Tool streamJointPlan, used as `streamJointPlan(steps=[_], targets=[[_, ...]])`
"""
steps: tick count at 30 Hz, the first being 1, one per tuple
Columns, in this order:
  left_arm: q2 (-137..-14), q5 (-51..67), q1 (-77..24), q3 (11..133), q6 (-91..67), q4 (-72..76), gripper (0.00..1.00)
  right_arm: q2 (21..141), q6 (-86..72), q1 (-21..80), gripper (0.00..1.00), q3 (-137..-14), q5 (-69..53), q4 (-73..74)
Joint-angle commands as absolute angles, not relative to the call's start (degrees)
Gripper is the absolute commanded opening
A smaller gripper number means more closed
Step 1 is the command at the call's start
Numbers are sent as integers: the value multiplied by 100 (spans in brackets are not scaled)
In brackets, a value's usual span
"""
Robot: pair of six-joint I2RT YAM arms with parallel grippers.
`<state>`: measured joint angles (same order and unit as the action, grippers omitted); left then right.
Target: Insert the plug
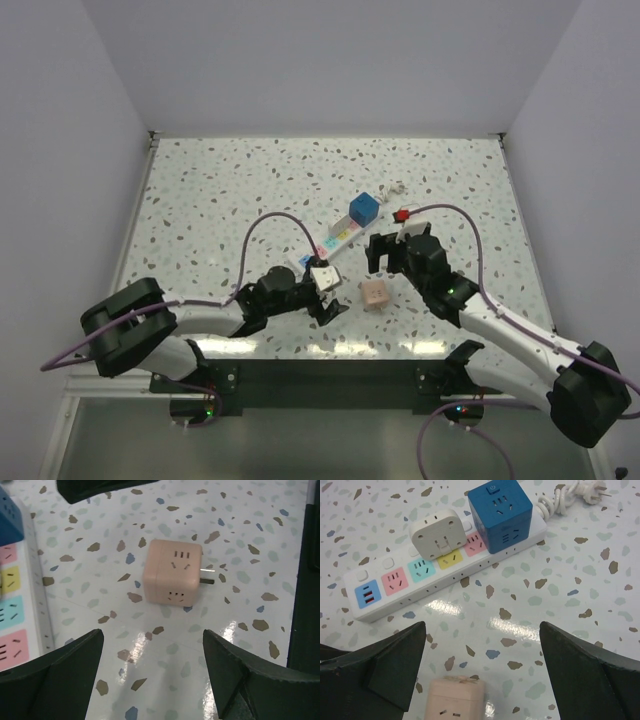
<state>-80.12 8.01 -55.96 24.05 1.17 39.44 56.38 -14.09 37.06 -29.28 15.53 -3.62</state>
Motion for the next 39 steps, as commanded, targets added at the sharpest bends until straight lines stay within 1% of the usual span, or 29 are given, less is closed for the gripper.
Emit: streamJointPlan(steps=[1,9,10,13,29,35,39], targets=[[-8243,1484,-5713,2312,404,5009,86,5458,-1547,3674,99,-2892,1591,-492],[-9210,1573,-5801,2654,439,5748,88,5511,-1538,3665,99,-2883,1573,-510],[-9272,1565,-5801,2672,448,5792,90,5519,-1529,3665,99,-2883,1573,-518],[-9474,1529,-5801,2760,466,6003,92,5511,-1521,3665,99,-2874,1564,-536],[-10432,1802,-5818,3261,413,6415,94,5423,-1477,3656,99,-2865,1512,-545],[-10775,1889,-5818,3366,378,6627,94,5370,-1520,3656,99,-2848,1556,-492],[-11003,1925,-5818,3445,352,6706,92,5423,-1556,3656,99,-2874,1565,-431]])
